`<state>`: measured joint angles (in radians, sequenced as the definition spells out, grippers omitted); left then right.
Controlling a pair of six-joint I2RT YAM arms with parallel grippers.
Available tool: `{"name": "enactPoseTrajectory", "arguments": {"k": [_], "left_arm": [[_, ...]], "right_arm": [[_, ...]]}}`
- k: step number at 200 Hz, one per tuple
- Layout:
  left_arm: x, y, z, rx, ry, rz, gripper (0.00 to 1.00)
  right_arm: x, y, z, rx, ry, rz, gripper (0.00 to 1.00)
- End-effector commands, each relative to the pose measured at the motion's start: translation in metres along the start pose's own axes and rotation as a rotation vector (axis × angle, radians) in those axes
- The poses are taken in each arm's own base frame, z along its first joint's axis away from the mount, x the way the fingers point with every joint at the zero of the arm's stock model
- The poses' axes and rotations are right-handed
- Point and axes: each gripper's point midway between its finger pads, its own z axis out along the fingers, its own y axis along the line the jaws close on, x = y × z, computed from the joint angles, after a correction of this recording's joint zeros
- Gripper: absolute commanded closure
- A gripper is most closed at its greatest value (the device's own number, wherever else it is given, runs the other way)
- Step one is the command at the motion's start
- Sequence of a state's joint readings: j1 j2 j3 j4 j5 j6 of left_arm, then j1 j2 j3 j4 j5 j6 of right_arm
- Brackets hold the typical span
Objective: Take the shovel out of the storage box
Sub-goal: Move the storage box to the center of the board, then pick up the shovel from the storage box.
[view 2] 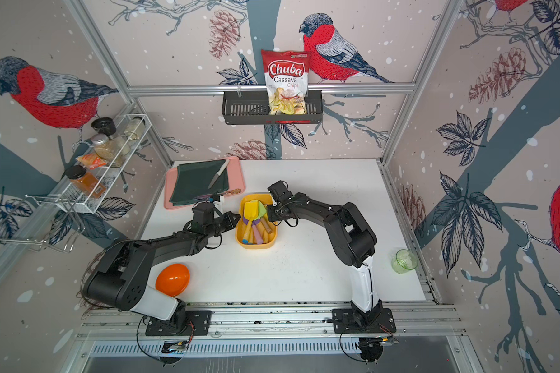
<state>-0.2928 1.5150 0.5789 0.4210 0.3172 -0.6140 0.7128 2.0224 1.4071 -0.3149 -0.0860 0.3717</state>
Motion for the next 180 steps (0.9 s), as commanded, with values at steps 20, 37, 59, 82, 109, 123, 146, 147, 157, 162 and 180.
{"name": "enactPoseTrajectory", "arguments": {"k": [20, 37, 59, 82, 109, 123, 146, 147, 157, 162, 180], "left_arm": [[-0.005, -0.007, -0.008, -0.003, 0.015, 0.027, 0.79], [-0.01, -0.006, -0.013, -0.034, 0.009, 0.046, 0.74], [-0.017, -0.005, -0.022, -0.098, 0.012, 0.075, 0.72], [-0.019, -0.02, -0.029, -0.154, 0.066, 0.142, 0.65], [-0.002, -0.031, -0.019, -0.21, 0.234, 0.188, 0.53], [0.006, -0.034, -0.014, -0.254, 0.305, 0.22, 0.53], [0.01, -0.04, -0.012, -0.302, 0.365, 0.24, 0.53], [0.011, -0.039, -0.012, -0.304, 0.367, 0.242, 0.53], [0.013, -0.041, -0.01, -0.325, 0.385, 0.256, 0.53], [0.015, -0.042, -0.008, -0.327, 0.397, 0.26, 0.54], [0.026, -0.038, -0.001, -0.345, 0.454, 0.259, 0.54]], "right_arm": [[-0.008, -0.001, -0.01, 0.014, -0.027, 0.015, 0.5], [-0.012, -0.003, -0.014, 0.024, -0.038, 0.018, 0.48], [-0.015, -0.007, -0.02, 0.036, -0.052, 0.029, 0.47], [-0.018, -0.016, -0.032, 0.071, -0.073, 0.061, 0.46], [-0.019, -0.028, -0.056, 0.075, -0.131, 0.122, 0.46], [-0.017, -0.034, -0.066, 0.067, -0.149, 0.139, 0.46], [-0.007, -0.04, -0.069, 0.077, -0.142, 0.144, 0.46], [-0.006, -0.04, -0.069, 0.077, -0.142, 0.144, 0.46], [-0.002, -0.042, -0.069, 0.075, -0.141, 0.147, 0.46], [0.001, -0.043, -0.069, 0.074, -0.143, 0.149, 0.46], [0.007, -0.045, -0.068, 0.064, -0.145, 0.158, 0.46]]}}
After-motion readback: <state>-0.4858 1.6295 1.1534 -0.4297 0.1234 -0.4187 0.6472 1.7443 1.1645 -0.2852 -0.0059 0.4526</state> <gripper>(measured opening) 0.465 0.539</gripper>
